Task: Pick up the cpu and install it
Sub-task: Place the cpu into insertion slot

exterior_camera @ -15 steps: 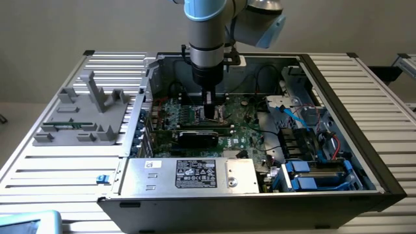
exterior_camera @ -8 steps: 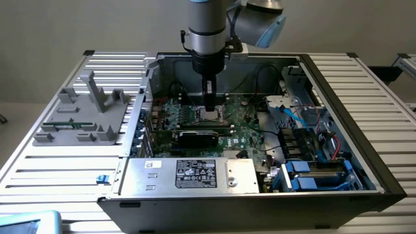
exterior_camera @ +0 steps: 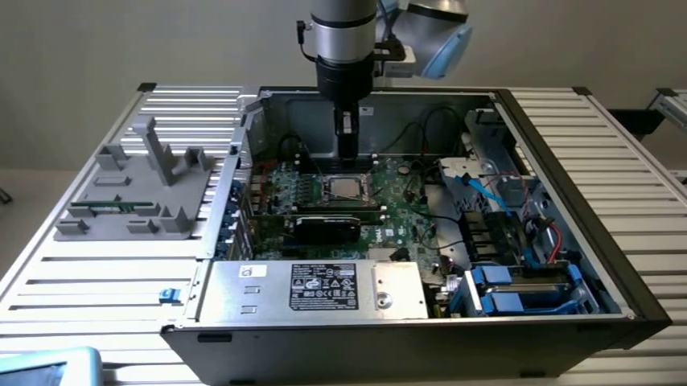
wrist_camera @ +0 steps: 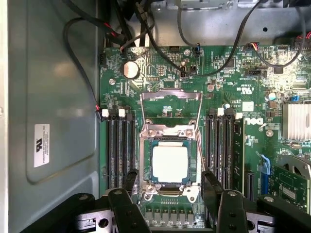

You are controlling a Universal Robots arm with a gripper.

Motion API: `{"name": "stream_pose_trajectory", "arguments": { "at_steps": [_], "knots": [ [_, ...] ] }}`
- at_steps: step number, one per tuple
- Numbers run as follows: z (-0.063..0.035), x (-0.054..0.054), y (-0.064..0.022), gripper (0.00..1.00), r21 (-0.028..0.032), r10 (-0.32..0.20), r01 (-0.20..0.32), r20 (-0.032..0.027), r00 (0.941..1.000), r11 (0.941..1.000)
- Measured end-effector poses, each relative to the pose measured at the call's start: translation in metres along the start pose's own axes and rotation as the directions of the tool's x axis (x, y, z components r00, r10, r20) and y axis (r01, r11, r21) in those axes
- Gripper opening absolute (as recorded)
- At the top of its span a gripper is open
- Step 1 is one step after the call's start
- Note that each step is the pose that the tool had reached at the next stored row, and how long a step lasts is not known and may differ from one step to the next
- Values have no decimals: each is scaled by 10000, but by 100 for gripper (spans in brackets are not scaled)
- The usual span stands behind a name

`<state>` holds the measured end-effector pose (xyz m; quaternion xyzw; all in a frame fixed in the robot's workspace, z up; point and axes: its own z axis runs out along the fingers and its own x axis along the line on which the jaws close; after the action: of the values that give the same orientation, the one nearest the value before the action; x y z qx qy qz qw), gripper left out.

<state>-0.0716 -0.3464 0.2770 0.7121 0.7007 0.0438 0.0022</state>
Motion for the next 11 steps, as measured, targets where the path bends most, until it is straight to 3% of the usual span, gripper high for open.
{"name": "stream_pose_trajectory", "arguments": {
  "at_steps": [3, 11],
  "knots": [
    [-6, 0, 0, 64, -2, 0, 0, -7, 10000, 10000],
    [-7, -2, 1, 64, 1, 6, -6, -101, 9999, 10000]
  ]
}}
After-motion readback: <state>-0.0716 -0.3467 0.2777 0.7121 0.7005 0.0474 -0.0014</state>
